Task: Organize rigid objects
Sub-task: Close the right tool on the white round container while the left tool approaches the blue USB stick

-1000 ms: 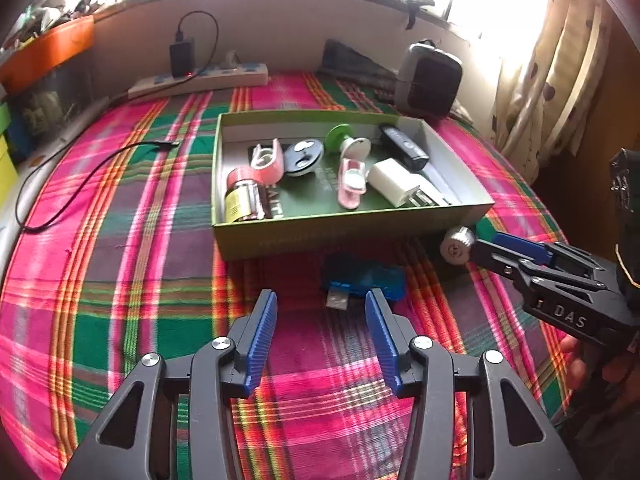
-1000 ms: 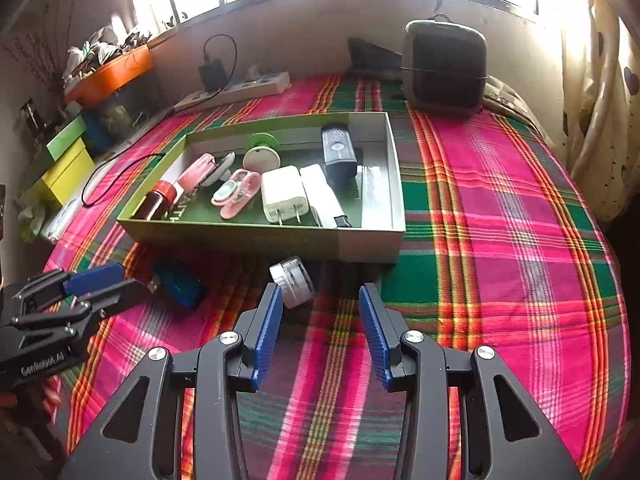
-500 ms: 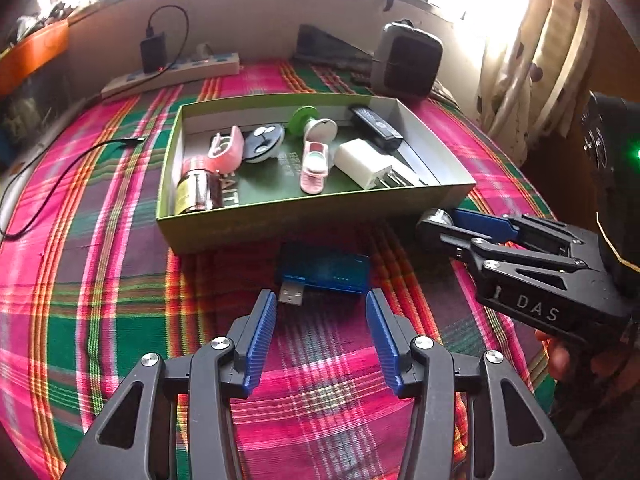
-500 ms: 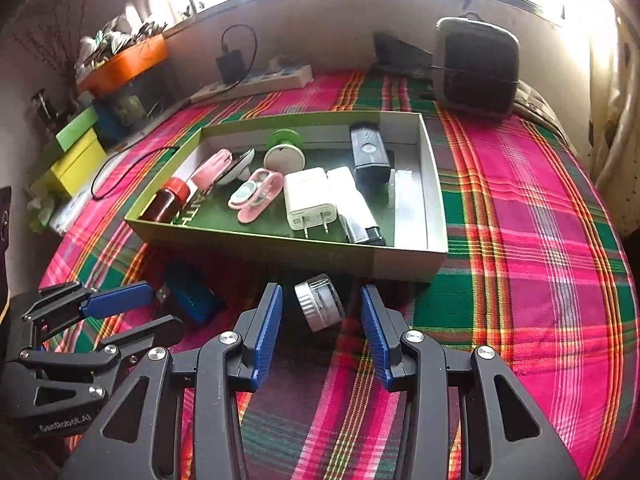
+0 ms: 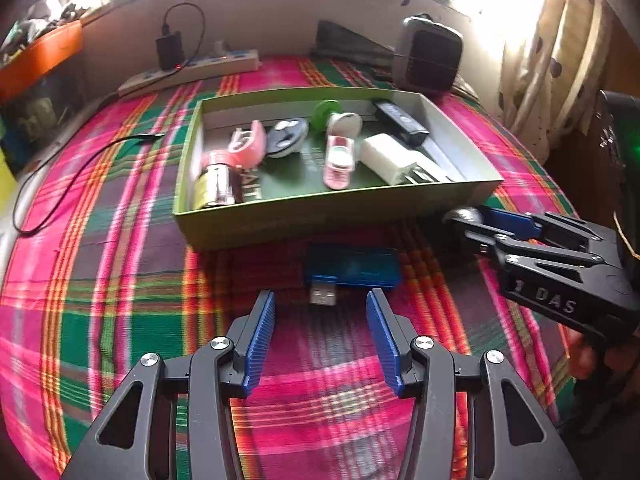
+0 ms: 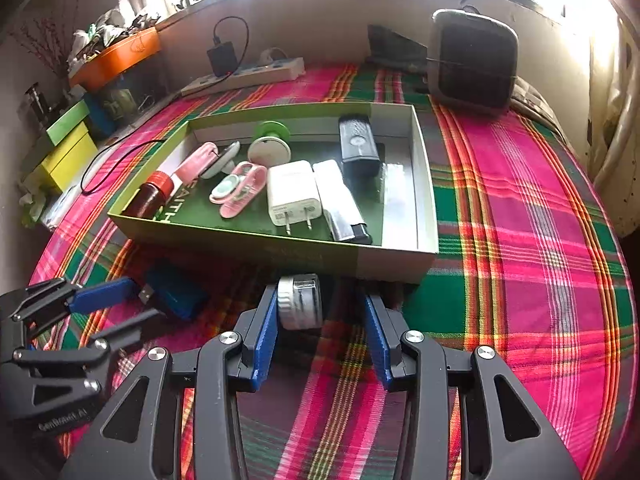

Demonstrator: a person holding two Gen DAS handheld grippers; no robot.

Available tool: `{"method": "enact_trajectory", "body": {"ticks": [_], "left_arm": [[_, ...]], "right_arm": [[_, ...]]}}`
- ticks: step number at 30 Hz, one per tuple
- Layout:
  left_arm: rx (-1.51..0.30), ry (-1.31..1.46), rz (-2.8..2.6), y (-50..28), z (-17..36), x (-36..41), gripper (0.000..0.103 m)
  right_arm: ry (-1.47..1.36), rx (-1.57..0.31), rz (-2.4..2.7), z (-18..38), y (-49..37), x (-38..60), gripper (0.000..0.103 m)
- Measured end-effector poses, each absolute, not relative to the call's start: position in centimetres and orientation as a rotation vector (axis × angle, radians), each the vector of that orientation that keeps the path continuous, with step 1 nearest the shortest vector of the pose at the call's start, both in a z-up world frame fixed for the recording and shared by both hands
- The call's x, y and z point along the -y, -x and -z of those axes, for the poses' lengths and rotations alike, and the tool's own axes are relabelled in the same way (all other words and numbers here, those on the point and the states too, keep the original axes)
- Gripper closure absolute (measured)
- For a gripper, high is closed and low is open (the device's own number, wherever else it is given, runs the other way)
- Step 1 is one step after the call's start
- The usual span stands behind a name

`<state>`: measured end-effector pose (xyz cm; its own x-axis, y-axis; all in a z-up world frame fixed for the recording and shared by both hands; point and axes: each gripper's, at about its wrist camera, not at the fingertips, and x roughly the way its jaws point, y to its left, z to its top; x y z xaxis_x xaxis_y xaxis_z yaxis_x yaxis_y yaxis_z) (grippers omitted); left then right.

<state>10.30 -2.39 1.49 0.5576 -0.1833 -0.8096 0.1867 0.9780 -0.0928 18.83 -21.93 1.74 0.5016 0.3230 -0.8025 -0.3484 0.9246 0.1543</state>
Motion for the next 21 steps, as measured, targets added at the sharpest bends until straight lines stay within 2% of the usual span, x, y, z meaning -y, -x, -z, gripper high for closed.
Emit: {"method": "enact_trajectory", "body": {"ticks": [14,17,21], "left_arm": [[-0.949,0.039,0.128,-10.6,-1.5,-1.6,0.056],[-0.949,0.053,0.115,-10.9,-1.5,-2.3,0.056],[-0.95,0.067,0.119,-10.9,-1.4,-2.7,0.056]], "right_arm": [[0.057,-0.925,-0.413,-2.0,-18.1,21.6,0.062],[0.063,-0.916,-0.411,-2.1,-18.0,21.5,0.076],[0.077,-0.917,-0.421,-2.0,-17.9,21.2,0.083]]}}
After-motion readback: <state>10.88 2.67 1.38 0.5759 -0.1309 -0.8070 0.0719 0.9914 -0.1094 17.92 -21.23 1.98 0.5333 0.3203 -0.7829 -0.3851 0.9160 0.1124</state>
